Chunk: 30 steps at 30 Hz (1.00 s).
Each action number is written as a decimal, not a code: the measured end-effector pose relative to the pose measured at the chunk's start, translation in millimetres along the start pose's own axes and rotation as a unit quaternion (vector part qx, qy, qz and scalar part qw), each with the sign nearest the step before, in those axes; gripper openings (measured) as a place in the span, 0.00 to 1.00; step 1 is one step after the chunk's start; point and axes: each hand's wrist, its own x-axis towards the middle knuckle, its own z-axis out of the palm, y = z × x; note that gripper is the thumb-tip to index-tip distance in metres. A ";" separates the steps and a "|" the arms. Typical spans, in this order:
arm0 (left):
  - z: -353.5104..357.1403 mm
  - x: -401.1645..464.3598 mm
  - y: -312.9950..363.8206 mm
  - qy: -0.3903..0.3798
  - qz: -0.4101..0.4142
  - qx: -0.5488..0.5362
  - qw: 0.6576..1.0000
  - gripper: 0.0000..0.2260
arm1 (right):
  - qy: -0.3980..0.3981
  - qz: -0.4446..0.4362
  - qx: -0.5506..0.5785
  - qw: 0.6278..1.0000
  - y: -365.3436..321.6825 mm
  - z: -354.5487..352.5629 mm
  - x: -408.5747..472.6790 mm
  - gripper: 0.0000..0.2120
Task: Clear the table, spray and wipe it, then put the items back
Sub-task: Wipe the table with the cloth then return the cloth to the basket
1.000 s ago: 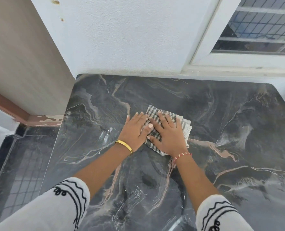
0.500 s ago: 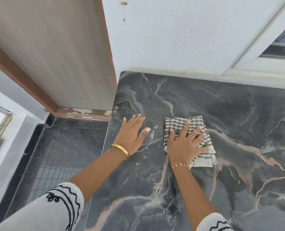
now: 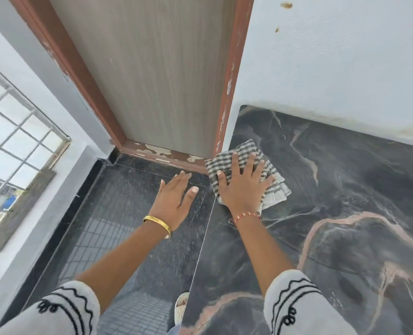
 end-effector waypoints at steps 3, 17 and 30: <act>12.3 -13.7 8.4 -0.016 -0.018 -0.037 0.999 0.32 | 0.002 -0.074 -0.014 0.997 10.5 -0.7 -10.4 0.29; 72.5 -96.6 57.4 0.113 -0.191 -0.224 0.949 0.24 | -0.005 -0.183 0.007 0.983 74.3 6.8 -95.6 0.32; 85.1 -145.3 85.4 0.087 -0.293 -0.142 0.941 0.23 | 0.004 -0.069 0.017 0.997 185.7 0.2 -134.9 0.29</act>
